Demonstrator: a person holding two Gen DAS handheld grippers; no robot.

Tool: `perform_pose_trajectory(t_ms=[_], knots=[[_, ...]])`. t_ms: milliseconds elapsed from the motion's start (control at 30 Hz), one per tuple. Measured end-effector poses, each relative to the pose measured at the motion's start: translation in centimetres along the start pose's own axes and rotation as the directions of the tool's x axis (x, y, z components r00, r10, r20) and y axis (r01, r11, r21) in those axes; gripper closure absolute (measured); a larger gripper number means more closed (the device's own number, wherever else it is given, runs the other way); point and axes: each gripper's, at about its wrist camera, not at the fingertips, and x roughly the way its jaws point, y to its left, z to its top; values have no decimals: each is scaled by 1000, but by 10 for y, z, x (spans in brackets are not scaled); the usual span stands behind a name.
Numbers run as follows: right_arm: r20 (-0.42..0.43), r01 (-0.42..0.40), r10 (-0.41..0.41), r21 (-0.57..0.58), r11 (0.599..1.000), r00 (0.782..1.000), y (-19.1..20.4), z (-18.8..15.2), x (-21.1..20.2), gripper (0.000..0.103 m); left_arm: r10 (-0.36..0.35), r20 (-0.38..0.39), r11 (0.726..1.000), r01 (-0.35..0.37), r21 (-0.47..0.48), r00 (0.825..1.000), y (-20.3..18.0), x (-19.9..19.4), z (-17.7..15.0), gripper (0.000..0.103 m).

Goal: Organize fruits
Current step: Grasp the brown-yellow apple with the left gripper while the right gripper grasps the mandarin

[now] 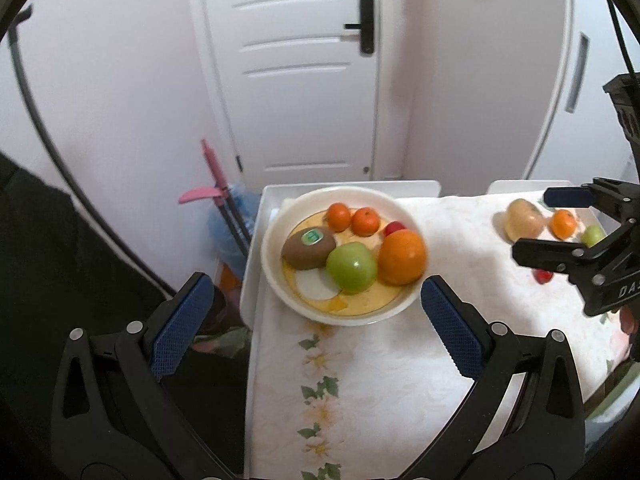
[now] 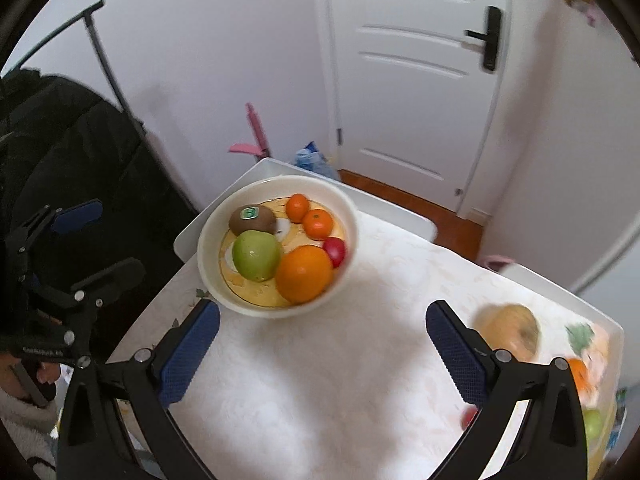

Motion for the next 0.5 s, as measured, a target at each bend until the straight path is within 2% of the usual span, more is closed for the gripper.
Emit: perform_pose_trajectory(t_ms=[200, 500], knots=[[25, 84, -88, 113, 990, 996, -29, -15, -37, 0, -68, 11, 994, 67, 81, 998, -30, 0, 14, 0], [32, 165, -176, 225, 960, 984, -96, -45, -75, 0, -129, 28, 985, 125, 118, 991, -104, 4, 38, 0]])
